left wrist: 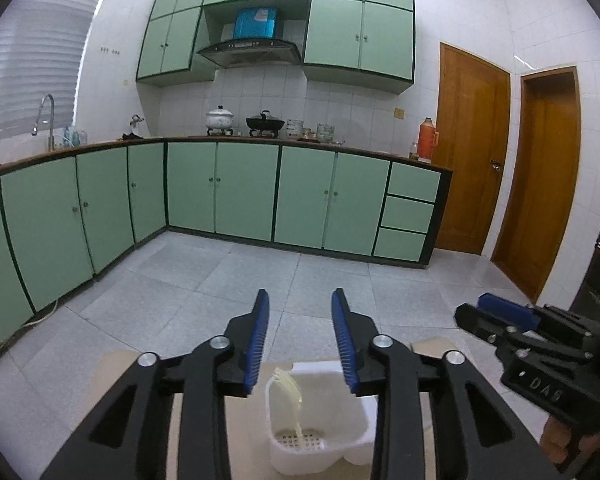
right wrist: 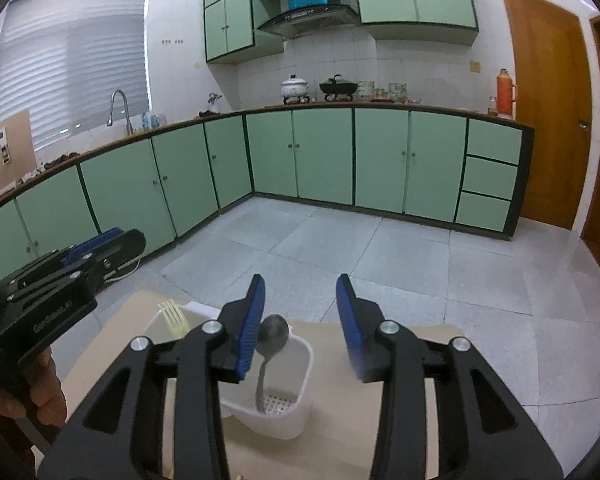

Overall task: Organize utensils
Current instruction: 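Carry the spoon and fork into the white holder and open both tools, then move both tools back down over the row of chopsticks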

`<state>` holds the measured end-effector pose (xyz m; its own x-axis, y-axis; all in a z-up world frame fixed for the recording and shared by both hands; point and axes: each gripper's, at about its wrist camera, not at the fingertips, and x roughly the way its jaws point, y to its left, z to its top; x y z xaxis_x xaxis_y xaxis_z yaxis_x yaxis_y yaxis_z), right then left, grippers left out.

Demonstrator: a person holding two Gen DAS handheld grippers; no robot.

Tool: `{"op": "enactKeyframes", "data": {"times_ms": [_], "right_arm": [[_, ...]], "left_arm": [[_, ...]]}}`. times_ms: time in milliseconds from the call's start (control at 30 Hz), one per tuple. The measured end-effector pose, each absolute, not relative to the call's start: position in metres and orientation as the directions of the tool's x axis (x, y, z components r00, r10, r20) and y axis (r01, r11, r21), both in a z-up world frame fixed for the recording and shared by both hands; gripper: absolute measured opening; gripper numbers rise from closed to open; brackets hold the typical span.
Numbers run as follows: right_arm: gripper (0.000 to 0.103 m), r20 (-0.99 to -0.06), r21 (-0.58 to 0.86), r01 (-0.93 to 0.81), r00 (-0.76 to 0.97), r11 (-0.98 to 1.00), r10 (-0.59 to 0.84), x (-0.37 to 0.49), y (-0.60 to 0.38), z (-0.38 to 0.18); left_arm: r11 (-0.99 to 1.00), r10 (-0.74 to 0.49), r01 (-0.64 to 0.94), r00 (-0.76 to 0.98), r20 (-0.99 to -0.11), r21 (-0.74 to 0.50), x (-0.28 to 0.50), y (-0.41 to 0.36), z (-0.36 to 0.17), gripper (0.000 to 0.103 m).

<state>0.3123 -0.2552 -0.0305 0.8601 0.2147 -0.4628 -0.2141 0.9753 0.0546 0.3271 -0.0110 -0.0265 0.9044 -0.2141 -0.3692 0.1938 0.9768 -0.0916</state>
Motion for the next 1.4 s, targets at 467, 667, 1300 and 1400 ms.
{"op": "enactKeyframes", "data": {"times_ms": [467, 667, 1300, 1400], "right_arm": [[0.075, -0.478, 0.092, -0.105, 0.868, 0.99, 0.136, 0.171, -0.274, -0.074], [0.075, -0.538, 0.081, -0.063, 0.837, 0.995, 0.097, 0.109, -0.267, -0.119], [0.049, -0.643, 0.061, -0.086, 0.759, 0.994, 0.105, 0.029, -0.232, -0.19], [0.045, -0.64, 0.055, -0.108, 0.759, 0.993, 0.118, 0.024, -0.225, -0.19]], "left_arm": [[0.985, -0.169, 0.16, 0.835, -0.524, -0.062, 0.2, -0.002, -0.074, 0.061], [0.987, -0.145, 0.153, 0.775, -0.616, -0.04, 0.148, 0.004, -0.124, 0.065], [0.992, -0.092, 0.125, 0.763, -0.64, 0.006, 0.07, 0.007, -0.174, 0.069], [0.991, -0.095, 0.131, 0.768, -0.633, 0.01, 0.066, 0.003, -0.173, 0.069]]}}
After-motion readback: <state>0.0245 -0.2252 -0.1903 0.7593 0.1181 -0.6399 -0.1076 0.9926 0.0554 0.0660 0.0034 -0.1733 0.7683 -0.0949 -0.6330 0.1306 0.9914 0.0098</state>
